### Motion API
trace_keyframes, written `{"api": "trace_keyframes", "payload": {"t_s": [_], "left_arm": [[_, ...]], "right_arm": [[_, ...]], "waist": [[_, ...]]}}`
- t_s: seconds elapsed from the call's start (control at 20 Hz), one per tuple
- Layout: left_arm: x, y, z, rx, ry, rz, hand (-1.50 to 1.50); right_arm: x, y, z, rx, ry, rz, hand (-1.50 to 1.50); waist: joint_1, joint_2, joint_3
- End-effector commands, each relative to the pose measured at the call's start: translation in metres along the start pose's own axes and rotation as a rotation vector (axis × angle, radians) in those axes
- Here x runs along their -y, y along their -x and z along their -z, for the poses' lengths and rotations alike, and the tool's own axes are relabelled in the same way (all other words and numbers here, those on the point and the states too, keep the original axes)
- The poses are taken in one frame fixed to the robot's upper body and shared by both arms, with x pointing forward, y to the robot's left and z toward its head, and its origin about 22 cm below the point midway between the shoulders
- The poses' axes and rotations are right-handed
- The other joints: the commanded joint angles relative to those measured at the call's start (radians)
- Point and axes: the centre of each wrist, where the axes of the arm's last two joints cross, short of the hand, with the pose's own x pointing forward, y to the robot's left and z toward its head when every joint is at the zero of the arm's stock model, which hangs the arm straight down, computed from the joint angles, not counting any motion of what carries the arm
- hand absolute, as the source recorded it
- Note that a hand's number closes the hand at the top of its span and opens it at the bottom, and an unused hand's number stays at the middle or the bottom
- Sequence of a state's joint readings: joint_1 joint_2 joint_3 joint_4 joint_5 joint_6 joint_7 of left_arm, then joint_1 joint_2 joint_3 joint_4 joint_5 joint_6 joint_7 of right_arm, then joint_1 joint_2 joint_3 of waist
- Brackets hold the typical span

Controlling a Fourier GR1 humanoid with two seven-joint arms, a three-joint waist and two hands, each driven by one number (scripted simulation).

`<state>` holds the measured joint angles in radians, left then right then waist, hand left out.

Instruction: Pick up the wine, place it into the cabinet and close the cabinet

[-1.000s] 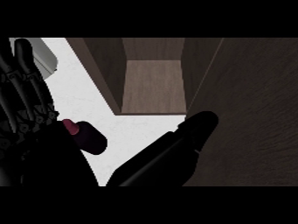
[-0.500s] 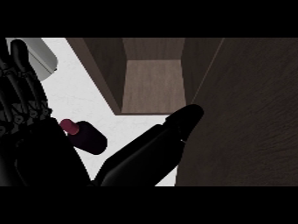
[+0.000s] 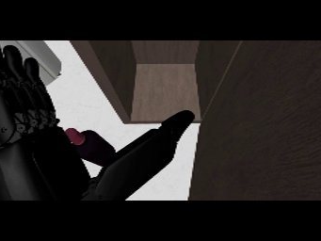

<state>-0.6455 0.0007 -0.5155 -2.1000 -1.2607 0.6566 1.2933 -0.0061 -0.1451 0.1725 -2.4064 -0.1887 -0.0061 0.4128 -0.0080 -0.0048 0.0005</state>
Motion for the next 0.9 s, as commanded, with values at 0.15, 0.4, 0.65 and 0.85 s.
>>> {"api": "trace_keyframes", "payload": {"t_s": [0.15,0.4,0.65,0.85], "left_arm": [[0.005,0.039,-0.002,-0.21,-0.01,0.013,-1.5],[-0.009,0.067,0.001,-0.248,-0.068,0.06,-1.5],[-0.034,0.117,-0.008,-0.221,-0.163,0.126,-1.5],[-0.016,0.133,0.001,-0.242,-0.201,0.123,-1.5]], "right_arm": [[0.0,-0.008,-0.01,0.061,0.018,-0.028,-1.5],[0.02,-0.019,-0.03,0.053,-0.005,-0.041,-1.5],[0.018,-0.005,-0.024,0.049,0.023,-0.03,-1.5],[0.023,-0.01,-0.03,0.039,-0.007,-0.02,-1.5]], "waist": [[-0.004,0.004,-0.001],[-0.005,0.003,0.0],[0.007,0.005,-0.002],[-0.001,0.005,-0.001]]}}
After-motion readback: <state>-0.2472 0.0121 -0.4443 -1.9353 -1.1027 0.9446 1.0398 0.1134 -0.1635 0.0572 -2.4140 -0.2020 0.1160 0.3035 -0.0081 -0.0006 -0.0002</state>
